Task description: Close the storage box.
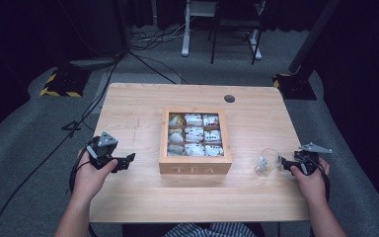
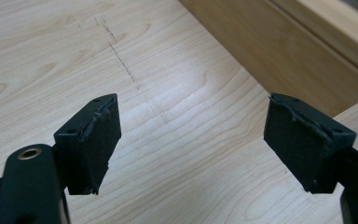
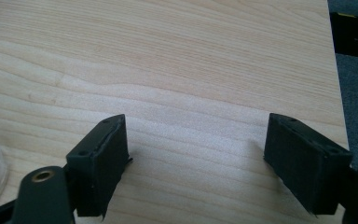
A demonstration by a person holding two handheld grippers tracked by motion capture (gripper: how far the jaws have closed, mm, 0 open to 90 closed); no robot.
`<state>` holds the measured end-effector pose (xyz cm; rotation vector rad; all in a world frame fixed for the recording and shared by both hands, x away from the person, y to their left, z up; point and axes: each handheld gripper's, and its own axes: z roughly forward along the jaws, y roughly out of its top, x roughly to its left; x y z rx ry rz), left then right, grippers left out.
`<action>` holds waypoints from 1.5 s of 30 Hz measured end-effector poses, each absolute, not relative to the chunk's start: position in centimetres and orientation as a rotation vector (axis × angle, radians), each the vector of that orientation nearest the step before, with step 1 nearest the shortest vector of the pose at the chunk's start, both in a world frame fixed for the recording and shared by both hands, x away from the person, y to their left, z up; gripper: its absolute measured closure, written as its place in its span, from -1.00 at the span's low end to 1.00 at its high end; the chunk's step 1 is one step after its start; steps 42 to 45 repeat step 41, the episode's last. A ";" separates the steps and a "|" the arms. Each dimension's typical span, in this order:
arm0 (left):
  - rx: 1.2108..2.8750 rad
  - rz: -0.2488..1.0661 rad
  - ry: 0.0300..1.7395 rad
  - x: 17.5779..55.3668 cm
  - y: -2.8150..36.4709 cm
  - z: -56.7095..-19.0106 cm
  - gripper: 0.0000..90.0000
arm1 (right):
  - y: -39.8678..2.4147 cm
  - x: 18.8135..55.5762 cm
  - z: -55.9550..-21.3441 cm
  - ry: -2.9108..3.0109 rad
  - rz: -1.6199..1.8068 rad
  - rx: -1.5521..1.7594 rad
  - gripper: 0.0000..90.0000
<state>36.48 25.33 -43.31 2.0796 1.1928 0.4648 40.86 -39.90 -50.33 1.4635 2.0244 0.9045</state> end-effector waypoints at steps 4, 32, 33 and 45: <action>2.107 0.455 1.207 37.0 25.4 -44.8 -0.57 | -39.9 40.9 -50.3 2.029 0.905 1.459 -0.53; 2.086 0.470 1.250 38.6 26.7 -50.4 -0.68 | -39.7 41.0 -50.3 2.048 0.910 1.443 -0.56; 2.087 0.468 1.254 38.6 26.7 -50.4 -0.69 | -39.7 41.0 -50.3 2.048 0.910 1.445 -0.56; 2.084 0.478 1.260 38.8 26.7 -50.4 -0.71 | -39.7 41.0 -50.3 2.048 0.910 1.445 -0.56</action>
